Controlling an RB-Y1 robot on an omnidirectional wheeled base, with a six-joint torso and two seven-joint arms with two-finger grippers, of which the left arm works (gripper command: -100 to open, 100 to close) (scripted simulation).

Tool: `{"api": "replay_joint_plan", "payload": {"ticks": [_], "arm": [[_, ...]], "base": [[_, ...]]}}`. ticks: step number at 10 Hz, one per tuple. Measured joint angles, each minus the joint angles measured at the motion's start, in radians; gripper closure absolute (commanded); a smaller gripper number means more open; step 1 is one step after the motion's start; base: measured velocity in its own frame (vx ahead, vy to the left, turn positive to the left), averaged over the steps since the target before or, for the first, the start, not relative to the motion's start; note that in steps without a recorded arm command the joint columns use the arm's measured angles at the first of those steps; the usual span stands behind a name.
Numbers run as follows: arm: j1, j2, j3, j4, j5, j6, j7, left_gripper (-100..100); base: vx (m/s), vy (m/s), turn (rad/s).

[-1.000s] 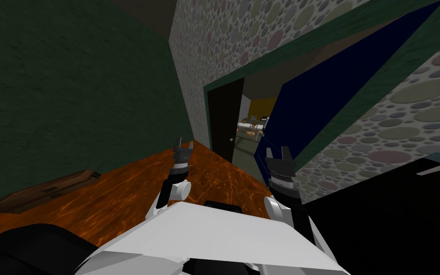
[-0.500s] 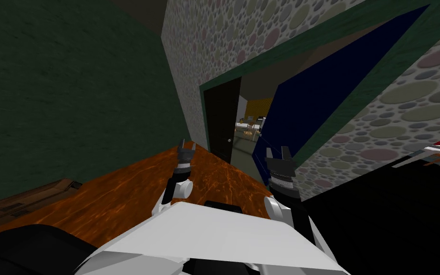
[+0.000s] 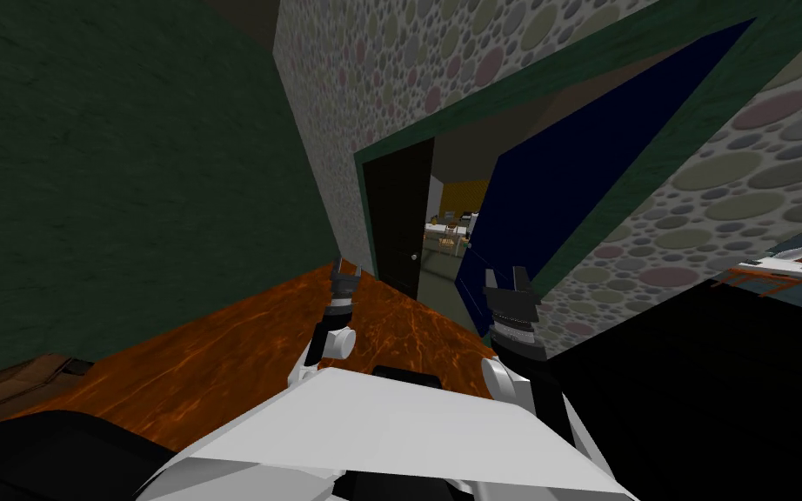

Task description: Push the door open

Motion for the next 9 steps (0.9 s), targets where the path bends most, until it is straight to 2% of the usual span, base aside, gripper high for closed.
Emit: {"api": "replay_joint_plan", "payload": {"ticks": [4, 9], "arm": [[-0.025, 0.008, -0.018, 0.099, 0.029, -0.033, 0.066, -100], [-0.078, 0.02, -0.03, 0.238, 0.074, -0.064, 0.162, -100]], "base": [[0.096, 0.033, -0.12], [0.092, 0.042, -0.144]]}}
